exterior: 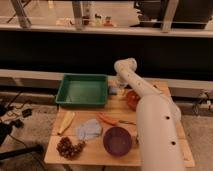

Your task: Place sponge in red bowl

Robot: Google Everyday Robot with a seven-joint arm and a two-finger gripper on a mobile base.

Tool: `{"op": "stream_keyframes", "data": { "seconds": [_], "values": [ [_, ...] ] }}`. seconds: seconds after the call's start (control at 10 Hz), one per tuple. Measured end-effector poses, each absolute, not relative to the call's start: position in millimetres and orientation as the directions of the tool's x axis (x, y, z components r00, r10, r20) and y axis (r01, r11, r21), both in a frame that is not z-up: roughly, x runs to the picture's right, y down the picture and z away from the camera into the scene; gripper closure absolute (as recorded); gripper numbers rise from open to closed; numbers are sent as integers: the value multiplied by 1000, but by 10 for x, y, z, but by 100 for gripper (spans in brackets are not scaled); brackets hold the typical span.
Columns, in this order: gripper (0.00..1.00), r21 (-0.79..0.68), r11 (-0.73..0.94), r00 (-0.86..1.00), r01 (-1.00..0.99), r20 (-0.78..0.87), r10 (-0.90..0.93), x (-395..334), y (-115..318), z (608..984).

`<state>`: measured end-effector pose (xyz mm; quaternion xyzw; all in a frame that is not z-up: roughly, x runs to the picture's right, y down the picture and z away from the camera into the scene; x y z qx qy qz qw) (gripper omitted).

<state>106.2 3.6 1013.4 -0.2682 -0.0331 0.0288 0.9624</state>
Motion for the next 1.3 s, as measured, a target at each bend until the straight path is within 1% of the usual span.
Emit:
{"op": "stream_keyframes", "data": {
  "seconds": [1.2, 1.3],
  "values": [
    [20, -519, 855, 994, -5, 89, 59, 1067, 50, 10187],
    [23, -520, 854, 994, 0, 95, 58, 1068, 55, 10194]
  ]
}}
